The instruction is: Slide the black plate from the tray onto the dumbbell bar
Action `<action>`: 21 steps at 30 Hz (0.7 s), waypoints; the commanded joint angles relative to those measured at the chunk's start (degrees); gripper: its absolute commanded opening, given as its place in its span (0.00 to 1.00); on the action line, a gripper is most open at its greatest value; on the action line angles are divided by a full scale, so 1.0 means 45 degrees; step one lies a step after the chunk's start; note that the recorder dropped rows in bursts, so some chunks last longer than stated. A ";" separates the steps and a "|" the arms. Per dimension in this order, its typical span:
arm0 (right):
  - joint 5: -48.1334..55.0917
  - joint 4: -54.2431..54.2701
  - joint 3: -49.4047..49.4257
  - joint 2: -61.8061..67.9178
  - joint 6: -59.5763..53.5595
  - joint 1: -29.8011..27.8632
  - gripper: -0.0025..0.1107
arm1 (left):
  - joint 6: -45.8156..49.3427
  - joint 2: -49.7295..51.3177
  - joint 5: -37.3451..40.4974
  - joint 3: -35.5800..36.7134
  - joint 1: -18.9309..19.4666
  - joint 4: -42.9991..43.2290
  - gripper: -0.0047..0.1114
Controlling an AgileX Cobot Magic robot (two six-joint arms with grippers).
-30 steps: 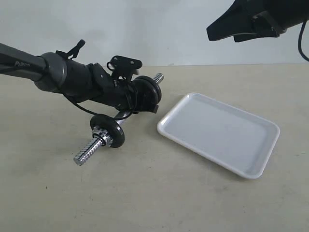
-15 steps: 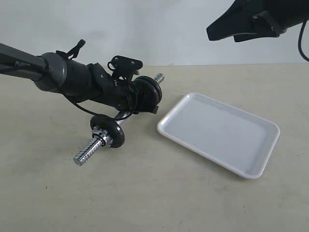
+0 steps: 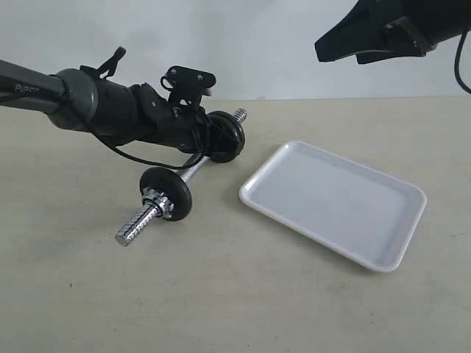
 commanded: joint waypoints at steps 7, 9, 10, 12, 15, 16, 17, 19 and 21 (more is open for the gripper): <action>-0.0018 0.0144 -0.0016 -0.0093 -0.0074 -0.0103 0.94 | -0.0204 -0.0124 -0.0079 -0.0056 -0.0027 -0.0228 0.37; -0.0018 0.0144 -0.0016 -0.0093 -0.0074 -0.0103 0.94 | -0.0232 -0.0124 -0.0056 -0.0056 -0.0027 -0.0228 0.37; -0.0018 0.0169 -0.0016 -0.0093 -0.0074 -0.0103 0.94 | -0.0337 -0.0124 -0.0060 -0.0056 -0.0027 -0.0228 0.37; -0.0018 0.0196 -0.0016 -0.0093 -0.0074 -0.0103 0.94 | -0.0347 -0.0150 -0.0060 -0.0056 -0.0027 -0.0228 0.37; -0.0044 0.0197 -0.0016 -0.0093 -0.0074 -0.0103 0.94 | -0.0371 -0.0258 -0.0060 -0.0056 -0.0027 -0.0228 0.37; -0.0044 0.0197 -0.0016 -0.0093 -0.0074 -0.0103 0.94 | -0.0371 -0.0284 -0.0033 -0.0056 -0.0027 -0.0228 0.37; -0.0044 0.0197 -0.0016 -0.0093 -0.0074 -0.0103 0.94 | -0.0371 -0.0370 0.0031 -0.0056 -0.0027 -0.0228 0.37; -0.0044 0.0197 -0.0016 -0.0093 -0.0074 -0.0103 0.94 | -0.0371 -0.0513 0.0117 -0.0056 -0.0027 -0.0228 0.37; -0.0117 0.0197 -0.0016 -0.0093 -0.0074 -0.0103 0.94 | -0.0371 -0.0696 0.0117 -0.0056 -0.0027 -0.0228 0.37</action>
